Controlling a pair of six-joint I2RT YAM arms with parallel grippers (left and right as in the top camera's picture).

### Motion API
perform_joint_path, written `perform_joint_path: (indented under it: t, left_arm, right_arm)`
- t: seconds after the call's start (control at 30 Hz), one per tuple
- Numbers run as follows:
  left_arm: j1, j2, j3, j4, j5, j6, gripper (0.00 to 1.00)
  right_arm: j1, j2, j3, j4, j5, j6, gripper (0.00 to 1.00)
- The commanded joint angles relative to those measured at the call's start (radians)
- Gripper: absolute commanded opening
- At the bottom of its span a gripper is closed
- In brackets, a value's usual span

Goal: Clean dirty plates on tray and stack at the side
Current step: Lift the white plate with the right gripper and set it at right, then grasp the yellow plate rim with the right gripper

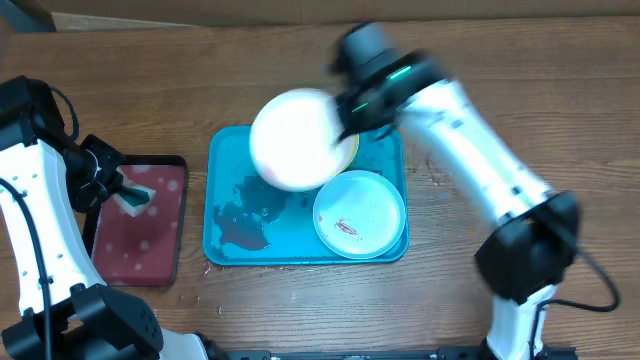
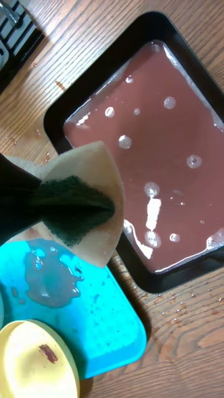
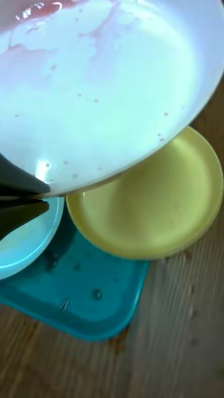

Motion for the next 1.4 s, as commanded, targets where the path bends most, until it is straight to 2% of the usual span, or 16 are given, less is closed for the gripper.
perform_joint_path:
  t: [0.0,0.17,0.3,0.5,0.7,0.73,0.77,0.8,0.93,0.97,1.03,1.2,1.27,1.33,1.37]
  left_arm:
    - [0.003,0.007,-0.002,-0.002,0.008,0.019,0.04]
    - [0.003,0.007,-0.002,0.0,0.008,0.019,0.04]
    - [0.003,0.007,-0.002,0.005,0.019,0.019,0.04]
    - [0.003,0.007,-0.002,0.008,0.019,0.027,0.04]
    - [0.003,0.007,-0.002,0.013,0.019,0.027,0.04]
    - [0.003,0.007,-0.003,0.014,0.019,0.027,0.04]
    - [0.003,0.007,-0.003,0.014,0.019,0.027,0.04]
    - [0.003,0.007,-0.003,0.016,0.019,0.026,0.04]
    - [-0.003,0.007,-0.003,0.025,0.027,0.027,0.04]
    - [-0.012,0.007,-0.003,0.032,0.027,0.027,0.04]
    - [-0.026,0.008,-0.003,0.037,0.026,0.028,0.04]
    - [-0.066,0.008,-0.003,0.05,0.024,0.054,0.04]
    - [-0.08,0.008,-0.003,0.051,0.022,0.054,0.04]
    - [-0.097,0.008,-0.003,0.052,0.018,0.058,0.04]
    - [-0.103,0.008,-0.003,0.052,0.018,0.062,0.05]
  right_arm:
    - [-0.168,-0.012,-0.037,-0.055,-0.314,-0.046,0.04]
    - [-0.376,-0.012,-0.128,-0.071,-0.078,-0.047,0.04]
    - [-0.49,-0.011,-0.226,0.027,0.025,-0.046,0.04]
    - [-0.616,-0.011,-0.381,0.187,0.064,-0.012,0.04]
    - [-0.679,-0.011,-0.489,0.301,0.066,-0.012,0.05]
    - [-0.68,-0.011,-0.496,0.305,0.066,-0.012,0.16]
    - [-0.68,-0.011,-0.497,0.308,0.064,-0.012,0.45]
    - [-0.671,-0.012,-0.493,0.312,0.03,-0.012,0.59]
    - [-0.619,-0.013,-0.486,0.336,-0.187,-0.047,0.61]
    - [-0.558,-0.013,-0.486,0.366,-0.272,-0.092,0.61]
    - [-0.478,-0.013,-0.486,0.404,-0.275,-0.095,0.61]
    - [-0.246,-0.013,-0.486,0.534,-0.177,-0.084,0.66]
    - [-0.163,-0.013,-0.486,0.592,-0.065,-0.045,0.78]
    - [-0.065,-0.012,-0.486,0.655,0.127,0.047,0.79]
    - [-0.042,-0.008,-0.486,0.674,0.144,0.049,0.79]
